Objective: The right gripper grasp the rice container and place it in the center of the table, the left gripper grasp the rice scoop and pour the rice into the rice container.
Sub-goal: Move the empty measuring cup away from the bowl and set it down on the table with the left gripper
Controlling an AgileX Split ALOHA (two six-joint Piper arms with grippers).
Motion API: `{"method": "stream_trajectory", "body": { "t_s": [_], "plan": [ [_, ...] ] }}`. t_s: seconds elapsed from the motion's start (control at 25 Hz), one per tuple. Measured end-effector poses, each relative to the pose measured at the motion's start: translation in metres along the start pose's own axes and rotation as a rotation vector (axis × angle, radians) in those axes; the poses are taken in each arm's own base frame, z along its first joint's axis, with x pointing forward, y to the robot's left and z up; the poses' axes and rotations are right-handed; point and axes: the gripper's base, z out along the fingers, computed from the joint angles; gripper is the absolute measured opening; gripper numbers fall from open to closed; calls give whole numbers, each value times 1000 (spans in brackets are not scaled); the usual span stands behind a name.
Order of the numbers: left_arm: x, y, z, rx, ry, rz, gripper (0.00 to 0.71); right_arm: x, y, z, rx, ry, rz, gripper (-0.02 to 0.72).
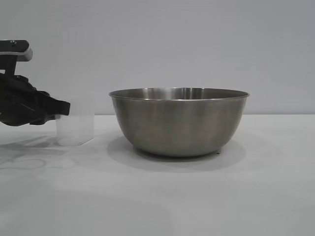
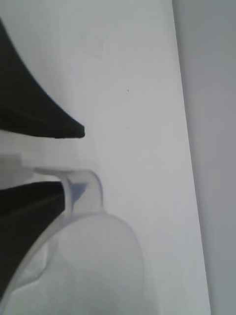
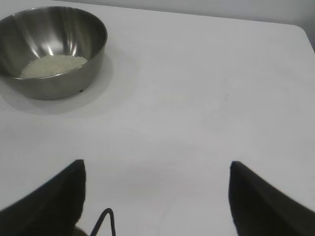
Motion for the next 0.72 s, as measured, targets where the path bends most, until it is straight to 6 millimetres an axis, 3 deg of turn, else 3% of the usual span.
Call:
{"method": "stream_trajectory", "body": {
  "t_s": [0.28, 0.72],
  "plan": [
    [-3, -1, -20, 14, 17, 6, 214, 0, 0, 0, 0, 0, 0, 566],
    [-40, -5, -66, 47, -69, -35, 214, 0, 0, 0, 0, 0, 0, 566]
  ]
}}
